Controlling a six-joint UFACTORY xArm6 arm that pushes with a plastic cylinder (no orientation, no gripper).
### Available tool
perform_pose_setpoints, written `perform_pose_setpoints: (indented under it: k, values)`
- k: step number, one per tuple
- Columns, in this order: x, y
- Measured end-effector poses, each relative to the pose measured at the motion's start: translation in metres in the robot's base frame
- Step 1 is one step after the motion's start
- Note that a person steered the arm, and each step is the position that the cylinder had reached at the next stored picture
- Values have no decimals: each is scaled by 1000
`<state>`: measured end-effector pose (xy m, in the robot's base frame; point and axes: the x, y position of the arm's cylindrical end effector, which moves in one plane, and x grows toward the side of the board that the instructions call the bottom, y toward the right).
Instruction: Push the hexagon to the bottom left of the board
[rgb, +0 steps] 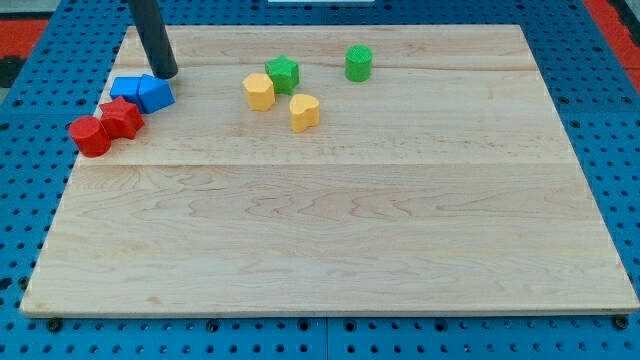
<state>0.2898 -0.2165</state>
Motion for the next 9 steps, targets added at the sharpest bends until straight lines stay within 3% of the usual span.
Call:
perform_pose_setpoints:
  k: [2,7,9]
  values:
    - [-44,25]
    - [-43,26]
    - [-22,30]
